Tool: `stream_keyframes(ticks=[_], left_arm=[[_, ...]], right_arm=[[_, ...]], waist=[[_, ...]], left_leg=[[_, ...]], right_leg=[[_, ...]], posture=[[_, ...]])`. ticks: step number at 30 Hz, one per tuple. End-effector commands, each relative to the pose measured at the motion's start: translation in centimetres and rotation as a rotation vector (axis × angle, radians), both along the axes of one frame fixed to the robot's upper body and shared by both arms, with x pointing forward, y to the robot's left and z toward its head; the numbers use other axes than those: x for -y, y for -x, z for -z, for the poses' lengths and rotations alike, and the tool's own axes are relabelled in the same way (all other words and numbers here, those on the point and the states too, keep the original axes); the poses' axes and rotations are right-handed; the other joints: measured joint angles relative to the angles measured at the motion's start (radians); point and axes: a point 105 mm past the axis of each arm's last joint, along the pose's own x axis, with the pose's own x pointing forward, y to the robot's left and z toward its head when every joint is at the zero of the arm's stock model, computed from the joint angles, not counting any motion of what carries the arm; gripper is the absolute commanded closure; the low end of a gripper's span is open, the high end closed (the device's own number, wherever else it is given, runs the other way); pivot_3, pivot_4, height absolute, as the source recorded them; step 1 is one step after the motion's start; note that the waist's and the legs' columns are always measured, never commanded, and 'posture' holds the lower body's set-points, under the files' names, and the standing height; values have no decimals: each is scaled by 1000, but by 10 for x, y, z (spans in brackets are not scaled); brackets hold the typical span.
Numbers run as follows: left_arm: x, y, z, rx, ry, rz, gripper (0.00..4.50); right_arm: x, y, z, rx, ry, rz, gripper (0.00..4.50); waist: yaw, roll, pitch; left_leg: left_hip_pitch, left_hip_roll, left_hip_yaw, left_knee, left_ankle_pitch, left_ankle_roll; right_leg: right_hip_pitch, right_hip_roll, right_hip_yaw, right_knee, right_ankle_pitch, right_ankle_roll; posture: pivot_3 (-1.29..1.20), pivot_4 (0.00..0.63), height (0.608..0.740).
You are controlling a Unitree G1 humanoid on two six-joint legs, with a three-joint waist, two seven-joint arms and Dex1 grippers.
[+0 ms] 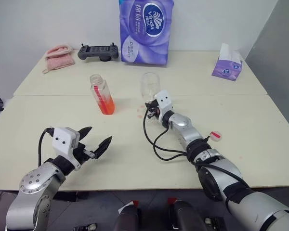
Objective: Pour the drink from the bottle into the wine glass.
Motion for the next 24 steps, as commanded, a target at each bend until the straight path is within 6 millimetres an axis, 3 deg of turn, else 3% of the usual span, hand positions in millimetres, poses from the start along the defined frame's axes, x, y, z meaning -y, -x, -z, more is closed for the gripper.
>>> stream_keyframes(ticks=[1, 7, 14, 19, 24], left_arm=[[3, -1, -12, 43, -16, 22, 0], [3, -4, -11, 44, -17, 28, 0], [5, -6, -8, 46, -12, 40, 0], [4, -8, -7, 48, -12, 33, 0], [-2, -14, -4, 61, 17, -45, 0]], right_arm=[[-1, 0, -9, 38, -16, -6, 2347], [4, 0, -7, 43, -12, -2, 109], [12, 0, -4, 47, 0, 11, 18], [32, 4, 5, 46, 22, 12, 18], [59, 31, 9, 53, 21, -51, 18]], waist=[[0, 0, 0], [0, 0, 0], [0, 0, 0], [2, 0, 0], [5, 0, 0]], left_leg=[[0, 0, 0, 0, 0, 0], [0, 0, 0, 0, 0, 0], [0, 0, 0, 0, 0, 0], [0, 0, 0, 0, 0, 0], [0, 0, -1, 0, 0, 0]], right_leg=[[0, 0, 0, 0, 0, 0], [0, 0, 0, 0, 0, 0], [0, 0, 0, 0, 0, 0], [0, 0, 0, 0, 0, 0], [1, 0, 0, -1, 0, 0]], posture=[[0, 150, 740], [0, 150, 740], [0, 150, 740], [0, 150, 740], [0, 150, 740]])
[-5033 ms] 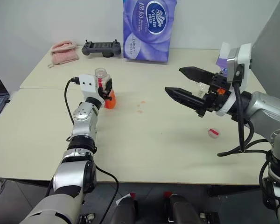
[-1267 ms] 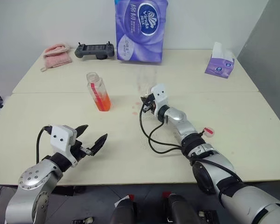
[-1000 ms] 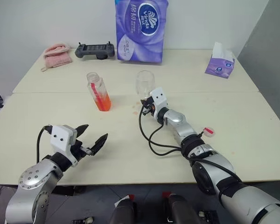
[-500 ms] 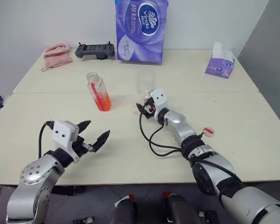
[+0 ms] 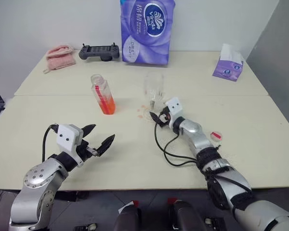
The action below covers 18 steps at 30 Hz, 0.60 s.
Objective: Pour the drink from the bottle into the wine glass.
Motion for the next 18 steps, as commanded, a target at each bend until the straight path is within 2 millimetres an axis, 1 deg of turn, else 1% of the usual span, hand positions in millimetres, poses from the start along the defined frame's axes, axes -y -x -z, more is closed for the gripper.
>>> stream_keyframes(ticks=[1, 4, 5, 7, 9, 11, 14, 18], left_arm=[[-7, -8, -6, 58, 6, -77, 0], [-11, -18, -8, 88, 5, -143, 0], [-13, -21, -11, 105, 15, -172, 0], [-18, -27, -17, 133, 50, -236, 0], [-20, -30, -20, 146, 62, -268, 0], [-22, -35, -25, 163, 48, -308, 0], [-28, -44, -32, 186, 42, -366, 0], [-29, -54, -39, 201, 64, -385, 0]], right_arm=[[2, 23, -24, 68, -14, -108, 18], [7, 48, -38, 82, -25, -189, 18], [8, 57, -47, 93, -37, -220, 18], [10, 79, -73, 107, -66, -303, 18], [12, 94, -88, 112, -51, -353, 18], [15, 115, -102, 95, -42, -425, 18], [19, 136, -113, 58, -21, -503, 18], [21, 149, -125, 28, -26, -543, 18]], waist=[[0, 0, 0], [-2, 0, 0], [-4, 0, 0], [-3, 0, 0], [-2, 0, 0], [-1, -1, 0], [2, -1, 0], [3, -1, 0]], left_leg=[[0, 0, 0, 0, 0, 0], [0, 1, -1, 0, 0, 0], [1, 1, 0, 0, 0, 0], [1, 1, -1, 0, 0, 0], [1, 1, -1, 0, 0, 0], [1, 1, -2, 0, 0, 0], [1, 1, -3, 0, 0, 0], [1, -1, -4, 0, 0, 0]], right_leg=[[0, 0, 0, 0, 0, 0], [0, 0, -1, 0, 0, 0], [0, 1, 0, 1, 0, 0], [0, 1, 0, 1, 0, 0], [0, 1, -1, 0, 0, 0], [2, 1, -2, -1, 0, 0], [3, 1, -3, -1, 0, 0], [4, 1, -4, -1, 0, 0]], posture=[[0, 150, 740], [0, 150, 740], [0, 150, 740], [0, 150, 740], [0, 150, 740], [0, 150, 740], [0, 150, 740], [0, 150, 740]])
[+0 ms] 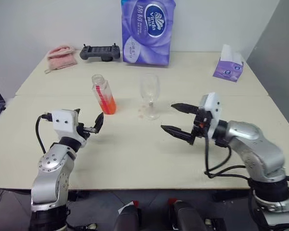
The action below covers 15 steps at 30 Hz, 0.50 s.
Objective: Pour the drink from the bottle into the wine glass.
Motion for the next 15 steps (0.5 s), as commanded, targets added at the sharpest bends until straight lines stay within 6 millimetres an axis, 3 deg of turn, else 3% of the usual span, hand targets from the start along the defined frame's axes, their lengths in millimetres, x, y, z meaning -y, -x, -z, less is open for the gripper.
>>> stream_keyframes(ticks=[1, 7, 15], left_arm=[[0, -6, -13, 42, 0, -6, 0], [17, -22, -10, 19, 0, 89, 0], [23, -45, -5, 15, -7, 121, 0]], right_arm=[[-1, 14, -18, 15, -27, -50, 18], [-1, 16, -25, 22, -46, -40, 18], [1, 13, -31, 51, -52, 19, 18]], waist=[[0, 0, 0], [0, 0, 0], [0, 0, 0]], left_leg=[[0, 0, 0, 0, 0, 0], [0, -1, 0, 0, 0, 0], [0, -1, 0, 0, 0, 0]], right_leg=[[0, 0, 0, 0, 0, 0], [0, 1, -1, 0, 0, 0], [0, 1, 0, 0, 0, 0]], posture=[[0, 150, 740], [0, 150, 740], [0, 150, 740]])
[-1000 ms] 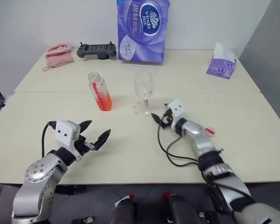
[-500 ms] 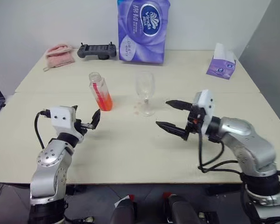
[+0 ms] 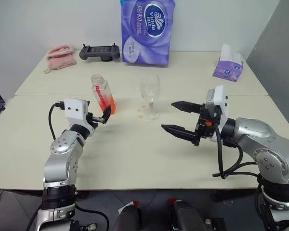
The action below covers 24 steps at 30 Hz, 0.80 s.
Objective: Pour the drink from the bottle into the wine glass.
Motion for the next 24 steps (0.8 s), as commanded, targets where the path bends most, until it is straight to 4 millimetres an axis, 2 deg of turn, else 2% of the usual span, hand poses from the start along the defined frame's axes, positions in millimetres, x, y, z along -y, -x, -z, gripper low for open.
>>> stream_keyframes(ticks=[1, 9, 19, 24], left_arm=[[7, -11, -10, 56, -20, 27, 0], [15, -33, -8, 69, -43, 74, 0], [9, -58, -12, 104, -40, 20, 0], [10, -68, -6, 94, -51, 9, 0]], right_arm=[[3, 5, -10, 57, -7, 17, 18], [9, 4, -9, 53, -15, 74, 18], [13, 4, -9, 57, -12, 111, 18], [14, 4, -10, 60, -13, 120, 18]], waist=[[1, 0, 0], [2, 0, 0], [2, 0, 0], [2, 0, 0]], left_leg=[[0, 0, 0, 0, 0, 0], [0, -1, 0, 0, 0, 0], [-1, -1, -1, 0, 0, 0], [-1, -1, -1, 1, 0, 0]], right_leg=[[0, 0, 0, 0, 0, 0], [0, 0, 0, 0, 0, 0], [0, 0, -1, 0, 0, 0], [0, 0, -1, 0, 0, 0]], posture=[[0, 150, 740], [0, 150, 740], [0, 150, 740], [0, 150, 740]])
